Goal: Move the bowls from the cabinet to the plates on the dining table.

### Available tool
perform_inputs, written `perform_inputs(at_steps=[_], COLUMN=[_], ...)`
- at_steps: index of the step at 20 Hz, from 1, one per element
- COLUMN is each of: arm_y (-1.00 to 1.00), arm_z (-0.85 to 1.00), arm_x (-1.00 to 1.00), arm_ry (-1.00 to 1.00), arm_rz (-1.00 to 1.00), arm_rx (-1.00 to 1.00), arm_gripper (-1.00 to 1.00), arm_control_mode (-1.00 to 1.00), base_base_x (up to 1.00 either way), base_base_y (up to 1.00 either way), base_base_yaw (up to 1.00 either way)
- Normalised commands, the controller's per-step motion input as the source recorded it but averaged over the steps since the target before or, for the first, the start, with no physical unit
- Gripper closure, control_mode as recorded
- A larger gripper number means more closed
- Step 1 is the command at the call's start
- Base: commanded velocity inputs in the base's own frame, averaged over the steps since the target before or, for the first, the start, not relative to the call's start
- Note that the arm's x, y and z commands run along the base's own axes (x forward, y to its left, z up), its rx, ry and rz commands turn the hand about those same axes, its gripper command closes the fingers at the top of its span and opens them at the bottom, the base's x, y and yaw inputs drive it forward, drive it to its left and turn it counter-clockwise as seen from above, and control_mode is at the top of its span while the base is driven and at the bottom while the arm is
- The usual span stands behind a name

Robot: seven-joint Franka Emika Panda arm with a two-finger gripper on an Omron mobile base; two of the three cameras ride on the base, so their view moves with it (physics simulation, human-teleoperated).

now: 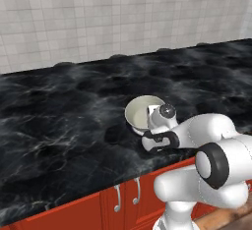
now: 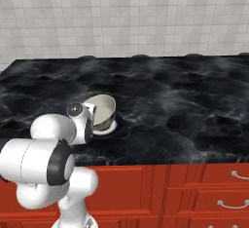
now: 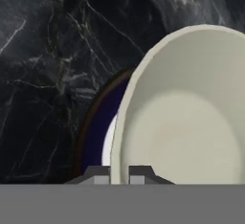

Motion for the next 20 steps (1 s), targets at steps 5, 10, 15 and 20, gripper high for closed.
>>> perform_inputs(at_steps=[5,10,15,20], arm_y=[-0.08,0.00,0.00,0.00], arm_z=[-0.38,-0.18,0.00,0.00], arm_x=[0.26,0.00,-0.28,-0.23], arm_ry=[0.00,0.00,0.00,0.00], arm_rz=[0.00,0.00,0.00,0.00], arm_rx=[0.00,0.00,0.00,0.02], arm_gripper=[1.00,1.00,1.00,1.00], arm_control_mode=[-1.00,-1.00,-1.00,-1.00], base_base_x=[0.00,0.00,0.00,0.00], base_base_y=[0.00,0.00,0.00,0.00], base_base_yaw=[0.00,0.00,0.00,0.00])
